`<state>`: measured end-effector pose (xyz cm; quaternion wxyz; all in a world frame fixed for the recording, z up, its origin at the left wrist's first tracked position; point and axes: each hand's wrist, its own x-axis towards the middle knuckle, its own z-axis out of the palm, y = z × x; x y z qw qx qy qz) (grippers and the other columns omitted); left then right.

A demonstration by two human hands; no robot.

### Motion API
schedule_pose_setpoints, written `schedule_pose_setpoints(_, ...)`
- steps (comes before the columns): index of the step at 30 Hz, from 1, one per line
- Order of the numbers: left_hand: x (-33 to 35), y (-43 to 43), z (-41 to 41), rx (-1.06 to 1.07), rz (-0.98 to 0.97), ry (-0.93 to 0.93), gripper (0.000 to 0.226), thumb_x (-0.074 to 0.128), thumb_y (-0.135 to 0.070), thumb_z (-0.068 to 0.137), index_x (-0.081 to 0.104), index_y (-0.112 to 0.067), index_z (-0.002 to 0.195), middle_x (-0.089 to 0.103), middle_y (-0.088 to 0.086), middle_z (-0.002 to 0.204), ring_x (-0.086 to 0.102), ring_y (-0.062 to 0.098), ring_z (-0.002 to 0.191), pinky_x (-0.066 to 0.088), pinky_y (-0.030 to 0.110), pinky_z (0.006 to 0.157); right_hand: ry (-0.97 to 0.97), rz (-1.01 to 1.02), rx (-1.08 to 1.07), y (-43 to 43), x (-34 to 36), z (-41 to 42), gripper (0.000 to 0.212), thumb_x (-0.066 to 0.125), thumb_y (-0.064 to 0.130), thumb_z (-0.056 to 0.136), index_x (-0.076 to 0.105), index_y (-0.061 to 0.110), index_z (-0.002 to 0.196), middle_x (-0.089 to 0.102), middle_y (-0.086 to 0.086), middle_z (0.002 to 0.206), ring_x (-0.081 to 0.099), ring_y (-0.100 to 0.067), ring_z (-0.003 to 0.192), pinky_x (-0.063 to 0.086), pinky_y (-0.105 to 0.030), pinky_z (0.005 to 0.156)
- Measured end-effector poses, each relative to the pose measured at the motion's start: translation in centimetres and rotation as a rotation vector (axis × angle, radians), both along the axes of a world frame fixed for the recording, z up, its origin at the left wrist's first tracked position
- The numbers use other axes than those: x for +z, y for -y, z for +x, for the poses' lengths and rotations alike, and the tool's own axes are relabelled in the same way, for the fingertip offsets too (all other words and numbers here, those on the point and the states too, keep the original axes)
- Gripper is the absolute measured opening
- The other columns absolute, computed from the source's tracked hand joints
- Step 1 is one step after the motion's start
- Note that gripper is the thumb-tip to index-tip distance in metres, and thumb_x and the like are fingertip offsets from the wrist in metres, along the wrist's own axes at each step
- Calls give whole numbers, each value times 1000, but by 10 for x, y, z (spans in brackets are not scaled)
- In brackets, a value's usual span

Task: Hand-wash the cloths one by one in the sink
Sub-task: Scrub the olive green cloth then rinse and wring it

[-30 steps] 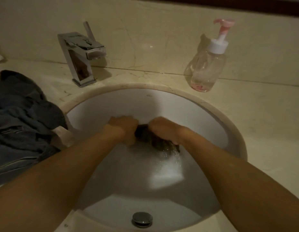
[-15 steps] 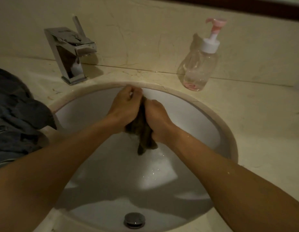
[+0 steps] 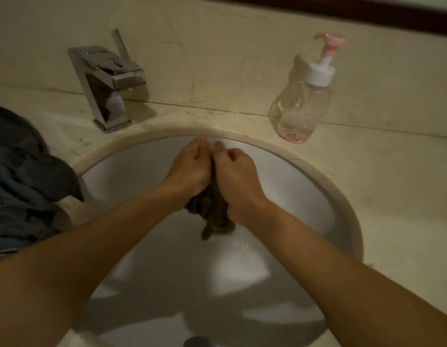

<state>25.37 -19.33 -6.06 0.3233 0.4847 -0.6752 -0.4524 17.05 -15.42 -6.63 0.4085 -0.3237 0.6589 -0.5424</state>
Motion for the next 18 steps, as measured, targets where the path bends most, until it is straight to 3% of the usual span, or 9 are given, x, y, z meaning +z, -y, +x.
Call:
schedule_pose_setpoints(1,2,1,2,14,11,-32,24,34,-31,110,57,-39,109,58,-17,105,59,3,99,46,18,84,-28,-13,37,-2,1,2,34,53,43,105,63,15,120,72,-4,104,71,-17,93,58,-25,75)
schedule_pose_setpoints(2,2,-1,1,10,29,-65,24,35,-31,110,58,-38,109,56,-18,99,57,-2,92,45,16,78,-35,-6,46,-3,2,-1,34,54,43,105,64,15,120,72,-4,103,71,-17,93,58,-24,74)
schedule_pose_setpoints(5,0,-22,-16,-98,76,-164,36,32,-34,110,51,-30,140,61,-9,120,59,6,112,49,22,94,25,36,-55,4,6,-28,33,58,35,104,73,6,104,77,-11,93,75,-24,89,63,-37,83)
schedule_pose_setpoints(8,0,-33,-27,-194,-47,-100,44,31,-32,110,36,-32,154,50,-3,146,48,11,133,39,32,114,124,27,-110,5,10,-40,32,56,34,106,74,9,97,77,-8,84,76,-21,82,61,-31,70)
schedule_pose_setpoints(10,-1,-21,-18,-135,-21,-70,46,32,-35,109,32,-36,155,46,-1,153,47,15,136,37,35,116,119,43,-33,-1,10,-28,36,48,39,108,71,12,105,76,-8,93,75,-21,88,58,-28,71)
schedule_pose_setpoints(13,1,2,0,2,48,-12,48,36,-33,109,30,-34,156,35,-2,160,40,19,143,34,29,110,39,48,101,-8,6,-3,30,48,43,107,65,19,113,73,-4,98,72,-18,92,56,-23,71)
schedule_pose_setpoints(16,6,-6,-3,24,31,-131,44,34,-31,110,36,-31,154,38,-1,157,41,17,141,33,28,114,134,23,100,-4,8,-7,30,53,38,106,69,14,112,77,-10,100,75,-25,95,61,-40,91)
schedule_pose_setpoints(18,8,-18,-13,-97,28,-186,44,34,-31,110,37,-33,153,42,0,155,43,15,139,34,35,118,212,-2,49,0,11,-27,29,56,29,105,72,6,111,77,-17,100,75,-31,97,58,-50,97)
